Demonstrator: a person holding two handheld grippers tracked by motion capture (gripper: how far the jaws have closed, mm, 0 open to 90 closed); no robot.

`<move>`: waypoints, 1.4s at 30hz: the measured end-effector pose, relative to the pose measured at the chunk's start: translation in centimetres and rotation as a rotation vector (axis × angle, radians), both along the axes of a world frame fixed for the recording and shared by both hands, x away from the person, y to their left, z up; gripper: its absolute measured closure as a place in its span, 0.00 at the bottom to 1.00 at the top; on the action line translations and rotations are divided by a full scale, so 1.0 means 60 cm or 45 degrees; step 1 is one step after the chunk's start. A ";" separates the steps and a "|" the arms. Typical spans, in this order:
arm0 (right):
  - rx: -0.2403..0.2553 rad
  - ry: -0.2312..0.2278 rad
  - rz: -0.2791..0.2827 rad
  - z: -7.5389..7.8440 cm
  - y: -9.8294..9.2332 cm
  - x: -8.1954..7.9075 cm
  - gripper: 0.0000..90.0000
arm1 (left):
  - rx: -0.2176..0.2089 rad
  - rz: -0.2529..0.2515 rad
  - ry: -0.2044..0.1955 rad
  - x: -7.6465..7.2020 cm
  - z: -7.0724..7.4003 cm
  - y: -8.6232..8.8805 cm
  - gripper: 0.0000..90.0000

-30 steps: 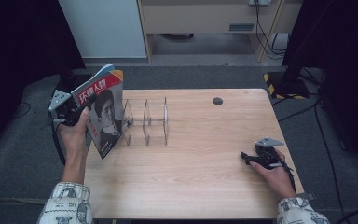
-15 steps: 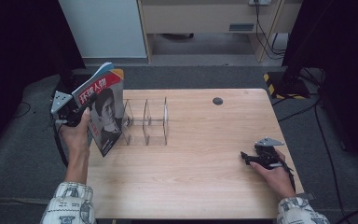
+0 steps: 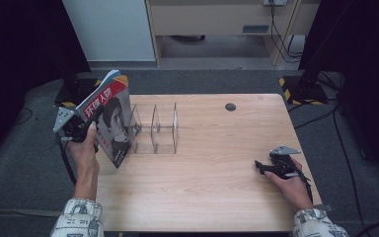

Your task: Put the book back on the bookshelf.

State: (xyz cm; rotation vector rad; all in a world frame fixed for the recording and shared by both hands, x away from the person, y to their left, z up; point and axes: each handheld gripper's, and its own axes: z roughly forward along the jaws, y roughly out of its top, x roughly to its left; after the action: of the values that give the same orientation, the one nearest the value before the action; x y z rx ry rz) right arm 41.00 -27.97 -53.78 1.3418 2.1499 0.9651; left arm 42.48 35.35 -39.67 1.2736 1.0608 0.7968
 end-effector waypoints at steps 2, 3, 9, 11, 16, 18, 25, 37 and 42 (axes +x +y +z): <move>0.000 0.000 0.000 0.000 0.000 0.000 0.31 | -0.010 0.003 -0.010 -0.004 -0.004 -0.002 0.95; 0.000 0.000 0.000 0.000 0.000 0.000 0.31 | -0.016 0.003 -0.015 -0.006 -0.006 -0.002 0.95; -0.001 0.001 0.002 0.000 0.000 -0.001 0.31 | -0.030 0.020 -0.025 -0.015 -0.017 -0.001 0.94; 0.001 0.002 0.000 0.000 0.000 -0.001 0.31 | -0.037 0.026 -0.023 -0.017 -0.021 0.002 0.94; 0.000 0.002 0.001 0.000 0.000 -0.001 0.31 | -0.037 0.049 -0.005 -0.021 -0.031 0.009 0.94; 0.003 0.004 -0.001 0.000 0.000 -0.001 0.31 | -0.040 0.055 -0.006 -0.022 -0.034 0.012 0.94; 0.001 0.003 0.000 0.000 0.000 -0.001 0.31 | -0.043 0.067 0.001 -0.025 -0.034 0.016 0.93; 0.001 0.003 -0.001 0.000 0.000 -0.001 0.31 | -0.024 0.105 0.083 -0.026 -0.023 0.015 0.93; 0.003 0.004 0.000 0.000 0.000 -0.001 0.31 | -0.038 0.104 0.097 -0.025 -0.023 0.017 0.93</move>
State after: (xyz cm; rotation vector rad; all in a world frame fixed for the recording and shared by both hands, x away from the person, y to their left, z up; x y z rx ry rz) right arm 40.94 -27.97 -53.76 1.3451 2.1513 0.9663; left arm 40.96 36.35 -41.05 1.2503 1.1878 0.7965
